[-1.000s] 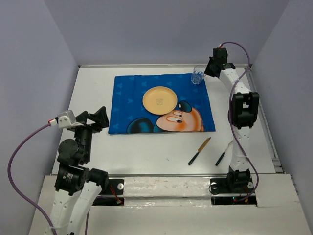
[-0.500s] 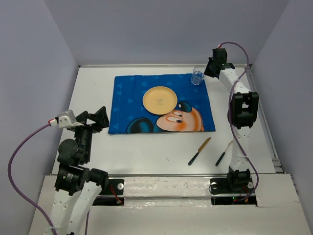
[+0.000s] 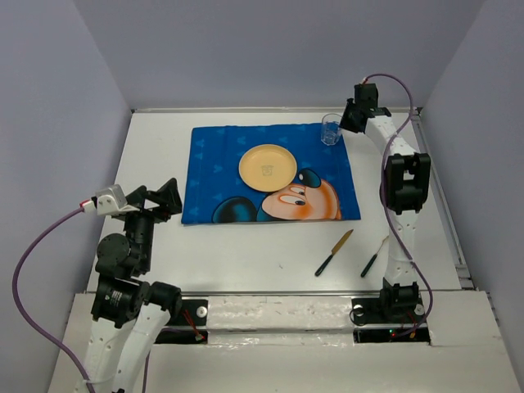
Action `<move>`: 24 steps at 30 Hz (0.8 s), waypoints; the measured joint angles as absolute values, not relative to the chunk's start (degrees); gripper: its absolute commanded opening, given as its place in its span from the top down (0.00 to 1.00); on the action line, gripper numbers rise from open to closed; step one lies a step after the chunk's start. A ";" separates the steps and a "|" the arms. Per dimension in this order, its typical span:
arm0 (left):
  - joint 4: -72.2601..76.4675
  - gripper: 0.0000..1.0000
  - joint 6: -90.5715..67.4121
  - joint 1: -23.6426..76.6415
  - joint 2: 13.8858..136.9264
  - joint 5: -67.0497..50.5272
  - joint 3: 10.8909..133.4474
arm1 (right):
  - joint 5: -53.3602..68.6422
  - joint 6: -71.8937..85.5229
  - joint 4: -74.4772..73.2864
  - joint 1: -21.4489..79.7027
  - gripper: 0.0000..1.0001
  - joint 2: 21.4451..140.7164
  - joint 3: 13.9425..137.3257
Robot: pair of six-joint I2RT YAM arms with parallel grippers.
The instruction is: Set the dinner table for one person
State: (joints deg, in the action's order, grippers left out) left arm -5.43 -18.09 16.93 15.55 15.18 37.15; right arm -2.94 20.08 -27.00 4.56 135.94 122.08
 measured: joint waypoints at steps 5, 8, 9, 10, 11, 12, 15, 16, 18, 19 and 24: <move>-5.41 0.01 -18.09 17.19 15.20 15.20 37.15 | -2.13 20.38 -27.86 4.56 0.46 136.03 122.50; -5.43 0.01 -18.09 17.52 15.16 15.20 37.15 | -1.74 20.38 -28.08 4.56 0.37 136.00 123.20; -5.41 0.01 -18.09 17.61 15.14 15.20 37.15 | -1.67 20.34 -28.10 4.56 0.34 135.72 123.28; -5.41 0.01 -18.09 17.69 15.11 15.20 37.15 | -1.67 20.32 -28.38 4.56 0.33 135.31 123.28; -5.41 0.01 -18.09 17.72 15.07 15.18 37.15 | -1.67 20.27 -28.71 4.56 0.30 134.80 123.26; -5.43 0.01 -18.09 17.93 14.94 15.20 37.15 | -1.67 20.34 -29.08 4.56 0.29 134.04 123.24; -5.43 0.01 -18.09 18.46 14.31 15.20 37.15 | -1.52 20.34 -29.56 4.56 0.28 128.51 120.97; -5.41 0.01 -18.11 18.70 13.98 15.20 37.15 | -1.48 20.38 -29.54 4.56 0.28 125.86 119.39; -5.43 0.01 -18.09 19.16 13.37 15.22 37.15 | -1.06 20.62 -28.45 4.56 0.34 118.56 114.87; -5.41 0.01 -18.09 19.55 12.97 15.25 37.15 | -0.67 20.78 -27.40 4.56 0.35 115.35 112.16; -5.45 0.01 -18.13 21.45 10.92 15.33 37.15 | 1.74 22.37 -22.79 4.78 0.36 93.93 91.20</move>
State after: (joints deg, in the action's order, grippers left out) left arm -5.45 -18.13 21.45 10.92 15.33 37.15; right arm 1.74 22.37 -22.79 4.78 93.93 91.20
